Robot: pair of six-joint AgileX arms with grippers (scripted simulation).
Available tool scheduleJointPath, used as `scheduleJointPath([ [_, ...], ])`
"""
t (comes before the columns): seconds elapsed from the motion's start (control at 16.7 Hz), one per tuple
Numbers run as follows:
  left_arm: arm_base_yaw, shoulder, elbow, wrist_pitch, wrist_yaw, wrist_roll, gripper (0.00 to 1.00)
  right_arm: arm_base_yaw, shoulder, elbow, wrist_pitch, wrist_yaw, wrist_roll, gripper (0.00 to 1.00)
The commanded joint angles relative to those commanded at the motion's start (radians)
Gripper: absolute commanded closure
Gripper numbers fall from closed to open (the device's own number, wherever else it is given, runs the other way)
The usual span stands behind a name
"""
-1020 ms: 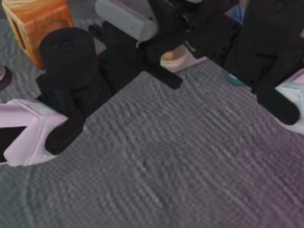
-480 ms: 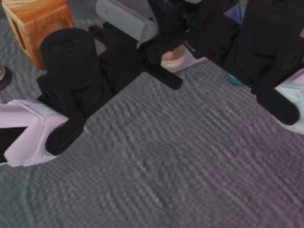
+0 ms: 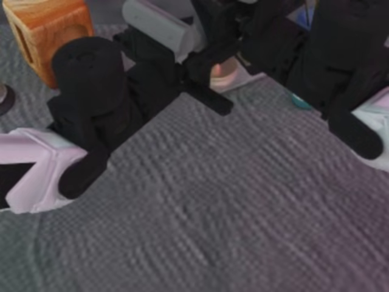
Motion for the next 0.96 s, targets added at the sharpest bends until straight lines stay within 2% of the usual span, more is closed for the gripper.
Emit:
scheduleJointPath([
  [0.24, 0.000, 0.000, 0.000, 0.000, 0.000, 0.000, 0.00, 0.000, 0.000, 0.000, 0.000, 0.000, 0.000, 1.00],
  [0.3, 0.016, 0.010, -0.010, 0.000, -0.026, 0.018, 0.00, -0.005, -0.010, 0.009, 0.000, 0.016, -0.011, 1.00],
  [0.36, 0.017, 0.006, -0.013, -0.001, -0.026, 0.018, 0.00, -0.006, -0.012, 0.008, 0.000, 0.014, -0.011, 1.00],
  [0.54, 0.033, -0.065, -0.075, -0.014, -0.019, 0.020, 0.00, -0.035, -0.038, -0.022, -0.002, -0.017, -0.007, 1.00],
  [0.84, 0.067, -0.254, -0.229, -0.043, 0.001, 0.018, 0.00, -0.107, -0.108, -0.087, 0.002, -0.097, -0.006, 1.00],
  [0.96, 0.072, -0.280, -0.254, -0.046, 0.005, 0.018, 0.00, -0.120, -0.119, -0.099, 0.002, -0.111, -0.005, 1.00],
])
